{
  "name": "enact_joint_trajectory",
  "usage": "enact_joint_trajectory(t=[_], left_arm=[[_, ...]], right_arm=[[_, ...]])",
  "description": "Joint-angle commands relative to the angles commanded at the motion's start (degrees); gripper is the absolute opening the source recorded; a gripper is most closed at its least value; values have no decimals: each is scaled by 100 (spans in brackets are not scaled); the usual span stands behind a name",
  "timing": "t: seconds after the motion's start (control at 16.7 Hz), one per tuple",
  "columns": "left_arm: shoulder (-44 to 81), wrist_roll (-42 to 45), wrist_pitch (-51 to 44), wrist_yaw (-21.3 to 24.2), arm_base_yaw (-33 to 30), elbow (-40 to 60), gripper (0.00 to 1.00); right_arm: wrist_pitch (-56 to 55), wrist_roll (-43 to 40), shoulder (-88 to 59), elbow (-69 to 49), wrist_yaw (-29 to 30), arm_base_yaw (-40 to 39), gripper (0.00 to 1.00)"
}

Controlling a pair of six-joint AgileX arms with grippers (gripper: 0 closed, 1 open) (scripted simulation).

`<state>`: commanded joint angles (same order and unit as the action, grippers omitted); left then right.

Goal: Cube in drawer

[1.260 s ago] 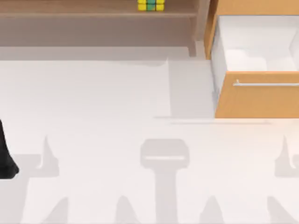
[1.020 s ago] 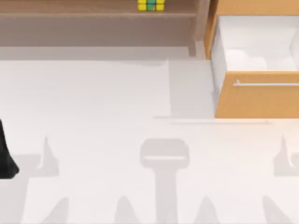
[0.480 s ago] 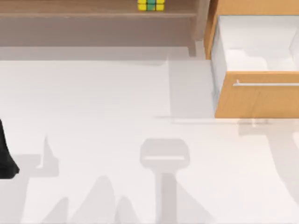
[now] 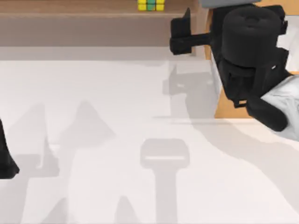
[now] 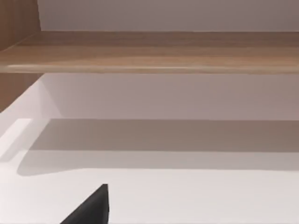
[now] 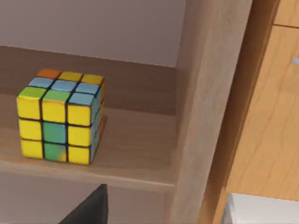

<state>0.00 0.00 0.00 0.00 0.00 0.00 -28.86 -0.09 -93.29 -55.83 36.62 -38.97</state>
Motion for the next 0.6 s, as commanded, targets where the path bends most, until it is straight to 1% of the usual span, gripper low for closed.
enact_joint_trajectory(t=[0.3, 0.6], left_arm=[[0, 0, 0, 0, 0, 0, 100], [0, 0, 0, 0, 0, 0, 100]], right_arm=[[-918, 46, -2269, -1686, 512, -334, 100], [-1580, 86, -3780, -2870, 712, -321, 100]])
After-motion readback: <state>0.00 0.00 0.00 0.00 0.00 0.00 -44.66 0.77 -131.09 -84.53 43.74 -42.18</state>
